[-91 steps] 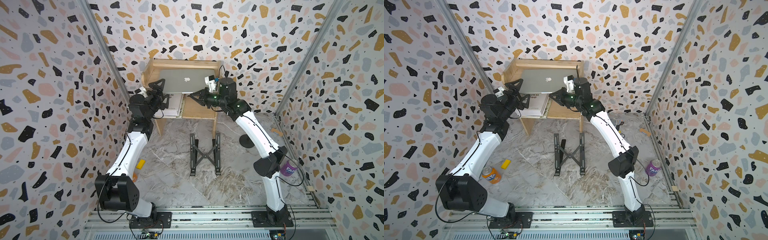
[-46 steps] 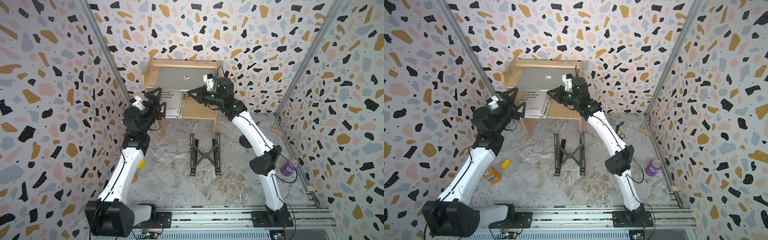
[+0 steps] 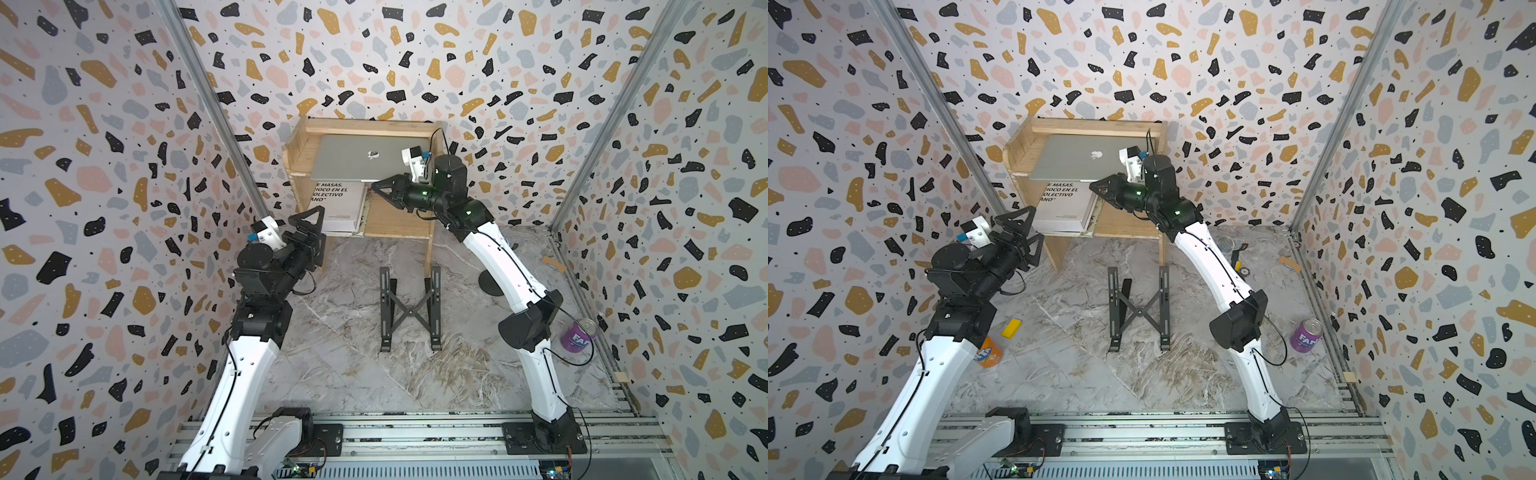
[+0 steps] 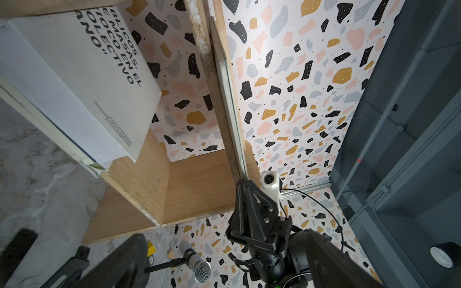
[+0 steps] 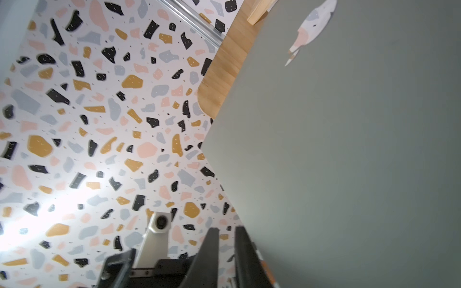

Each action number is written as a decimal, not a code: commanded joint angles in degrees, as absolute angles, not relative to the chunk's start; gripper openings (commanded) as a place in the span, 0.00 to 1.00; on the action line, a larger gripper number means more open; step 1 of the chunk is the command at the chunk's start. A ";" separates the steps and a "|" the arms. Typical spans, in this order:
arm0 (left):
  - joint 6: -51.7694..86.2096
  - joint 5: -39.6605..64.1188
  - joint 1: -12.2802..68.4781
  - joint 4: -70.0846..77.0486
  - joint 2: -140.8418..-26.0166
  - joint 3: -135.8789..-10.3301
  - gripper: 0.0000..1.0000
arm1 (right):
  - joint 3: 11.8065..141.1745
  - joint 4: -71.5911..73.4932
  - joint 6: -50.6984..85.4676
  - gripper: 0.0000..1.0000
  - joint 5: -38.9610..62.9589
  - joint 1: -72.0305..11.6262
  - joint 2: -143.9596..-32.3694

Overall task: Close the laptop lid and set it aside
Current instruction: Place the laptop on the shelf, then reset both arms

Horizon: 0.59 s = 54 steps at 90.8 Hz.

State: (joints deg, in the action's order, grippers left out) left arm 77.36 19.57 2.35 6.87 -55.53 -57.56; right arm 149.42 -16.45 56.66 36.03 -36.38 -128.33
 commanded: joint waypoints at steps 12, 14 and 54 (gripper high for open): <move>65.73 18.98 2.20 -2.11 -51.33 -57.42 1.00 | 146.51 -17.71 49.45 0.53 40.96 -37.88 -117.50; 64.84 18.81 2.20 -3.66 -51.15 -57.54 1.00 | 144.86 -18.16 48.18 0.56 41.02 -38.17 -116.58; 33.18 -8.82 10.35 -18.94 -45.60 -56.29 1.00 | 90.17 -35.03 14.50 0.97 4.56 -39.38 -73.76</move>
State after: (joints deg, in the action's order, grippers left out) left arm 45.87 3.70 7.88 -17.63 -47.55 -57.89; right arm 100.03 -28.88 26.52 25.30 -39.75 -81.23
